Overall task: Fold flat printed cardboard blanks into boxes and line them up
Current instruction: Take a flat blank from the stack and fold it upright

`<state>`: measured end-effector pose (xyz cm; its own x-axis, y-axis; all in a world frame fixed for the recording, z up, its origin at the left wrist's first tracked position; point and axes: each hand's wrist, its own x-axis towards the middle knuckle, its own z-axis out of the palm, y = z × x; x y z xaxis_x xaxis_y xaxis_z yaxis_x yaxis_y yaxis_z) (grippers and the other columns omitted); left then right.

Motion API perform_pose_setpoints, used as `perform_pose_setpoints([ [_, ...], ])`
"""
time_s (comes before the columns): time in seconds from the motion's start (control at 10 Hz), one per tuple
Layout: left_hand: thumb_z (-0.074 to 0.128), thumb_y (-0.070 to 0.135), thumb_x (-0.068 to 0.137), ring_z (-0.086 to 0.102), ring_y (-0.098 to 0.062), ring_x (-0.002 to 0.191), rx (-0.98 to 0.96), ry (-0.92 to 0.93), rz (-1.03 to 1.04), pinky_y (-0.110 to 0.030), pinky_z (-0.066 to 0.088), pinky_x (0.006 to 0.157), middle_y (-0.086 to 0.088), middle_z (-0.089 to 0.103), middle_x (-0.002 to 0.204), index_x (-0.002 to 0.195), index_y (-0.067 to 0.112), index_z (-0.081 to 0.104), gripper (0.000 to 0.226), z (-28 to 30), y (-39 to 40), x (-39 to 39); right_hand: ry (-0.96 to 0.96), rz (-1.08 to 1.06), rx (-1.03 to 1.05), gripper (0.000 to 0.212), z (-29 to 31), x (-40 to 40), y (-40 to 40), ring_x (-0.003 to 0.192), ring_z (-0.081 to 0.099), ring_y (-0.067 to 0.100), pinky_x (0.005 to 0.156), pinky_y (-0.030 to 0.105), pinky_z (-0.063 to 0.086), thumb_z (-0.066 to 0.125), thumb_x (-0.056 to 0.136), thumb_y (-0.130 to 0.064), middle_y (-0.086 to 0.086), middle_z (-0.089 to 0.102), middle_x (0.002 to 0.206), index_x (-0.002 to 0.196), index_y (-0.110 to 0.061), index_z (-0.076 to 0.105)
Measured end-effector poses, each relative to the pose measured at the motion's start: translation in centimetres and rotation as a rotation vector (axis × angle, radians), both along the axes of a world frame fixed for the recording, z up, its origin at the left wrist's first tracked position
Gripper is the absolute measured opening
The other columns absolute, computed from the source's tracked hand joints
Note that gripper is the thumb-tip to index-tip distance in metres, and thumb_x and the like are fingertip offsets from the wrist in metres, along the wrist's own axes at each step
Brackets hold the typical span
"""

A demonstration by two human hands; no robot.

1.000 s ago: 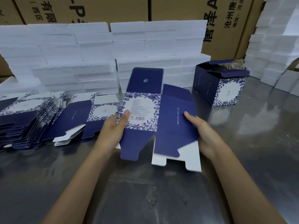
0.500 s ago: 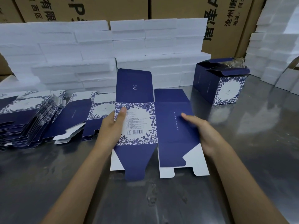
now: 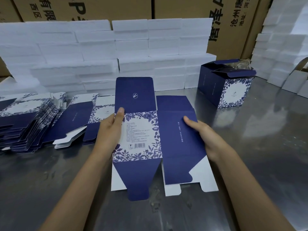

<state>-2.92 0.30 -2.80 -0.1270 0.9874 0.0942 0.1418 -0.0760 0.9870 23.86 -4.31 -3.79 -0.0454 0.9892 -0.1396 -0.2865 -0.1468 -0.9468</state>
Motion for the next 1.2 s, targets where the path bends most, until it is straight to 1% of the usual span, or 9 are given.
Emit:
perform_pose_setpoints([
  [0.2,0.059,0.067,0.088,0.073,-0.002,0.073,-0.164,0.020,-0.185,-0.029,0.050,0.073,0.022,0.075,0.078,0.080,0.035,0.076,0.037,-0.3,-0.2,0.4,0.016,-0.163,0.023,0.027,0.2,0.0,0.2,0.097,0.077,0.026,0.071,0.040,0.062,0.070,0.095,-0.042,0.005,0.078,0.113,0.115,-0.025,0.075],
  [0.3,0.056,0.061,0.092,0.069,0.008,0.070,-0.072,0.131,-0.156,-0.026,0.049,0.069,0.030,0.071,0.074,0.085,0.033,0.068,0.032,-0.5,-0.3,0.7,0.062,-0.150,-0.026,0.035,0.4,0.3,0.1,0.097,0.077,0.027,0.070,0.039,0.062,0.074,0.090,-0.046,0.008,0.078,0.111,0.116,-0.022,0.076],
  [0.5,0.062,0.058,0.091,0.075,-0.016,0.086,-0.044,-0.112,0.038,-0.038,0.059,0.079,0.006,0.078,0.092,0.099,0.026,0.072,0.034,-0.5,0.1,0.2,0.168,0.052,-0.038,0.021,0.4,0.3,-0.4,0.108,0.074,0.028,0.083,0.039,0.062,0.068,0.091,-0.019,0.012,0.074,0.123,0.108,-0.017,0.081],
  [0.6,0.068,0.047,0.091,0.072,0.000,0.081,0.002,-0.174,0.029,-0.026,0.058,0.076,0.013,0.076,0.096,0.117,0.027,0.065,0.033,-0.3,0.0,0.7,0.304,-0.042,-0.033,0.023,0.6,0.3,-0.5,0.104,0.074,0.032,0.083,0.045,0.062,0.068,0.089,-0.013,0.016,0.075,0.118,0.110,-0.007,0.077],
  [0.7,0.073,0.047,0.086,0.058,0.023,0.094,0.056,-0.045,-0.090,-0.014,0.040,0.085,0.035,0.065,0.111,0.144,0.042,0.043,0.065,-0.2,-0.6,1.6,0.452,-0.155,0.039,0.016,0.8,1.1,-0.4,0.098,0.075,0.027,0.090,0.045,0.058,0.067,0.085,-0.012,0.012,0.076,0.113,0.098,-0.009,0.075],
  [0.8,0.078,0.048,0.078,0.042,0.010,0.133,0.010,-0.015,-0.344,-0.022,0.030,0.102,0.025,0.044,0.146,0.144,0.054,0.039,0.077,-0.6,-1.5,2.6,0.458,-0.152,0.117,0.012,0.7,1.5,-0.3,0.094,0.072,0.025,0.089,0.042,0.053,0.067,0.086,-0.020,0.007,0.074,0.107,0.089,-0.015,0.078],
  [1.0,0.075,0.032,0.088,0.033,0.016,0.135,0.113,0.121,-0.413,-0.009,0.033,0.103,0.041,0.034,0.143,0.148,0.051,0.032,0.077,-1.2,-2.4,4.3,0.240,-0.073,0.125,0.056,0.2,0.6,0.5,0.094,0.060,0.022,0.079,0.035,0.046,0.053,0.095,-0.059,0.008,0.065,0.115,0.125,-0.016,0.073],
  [1.1,0.069,0.041,0.092,0.028,0.045,0.102,0.185,0.135,-0.333,0.002,0.033,0.080,0.069,0.029,0.113,0.143,0.066,0.025,0.072,-0.4,-2.8,4.2,0.169,-0.041,0.135,0.048,0.0,0.2,0.8,0.102,0.059,0.017,0.082,0.031,0.044,0.047,0.096,-0.044,0.007,0.063,0.131,0.132,-0.022,0.069],
  [1.2,0.065,0.042,0.095,0.035,0.041,0.103,0.226,0.078,-0.304,-0.008,0.031,0.086,0.065,0.036,0.115,0.138,0.072,0.028,0.065,0.4,-3.3,4.0,-0.059,0.022,0.219,0.056,0.0,-0.5,0.8,0.113,0.060,0.018,0.091,0.034,0.043,0.051,0.084,-0.030,0.006,0.061,0.141,0.139,-0.028,0.062],
])
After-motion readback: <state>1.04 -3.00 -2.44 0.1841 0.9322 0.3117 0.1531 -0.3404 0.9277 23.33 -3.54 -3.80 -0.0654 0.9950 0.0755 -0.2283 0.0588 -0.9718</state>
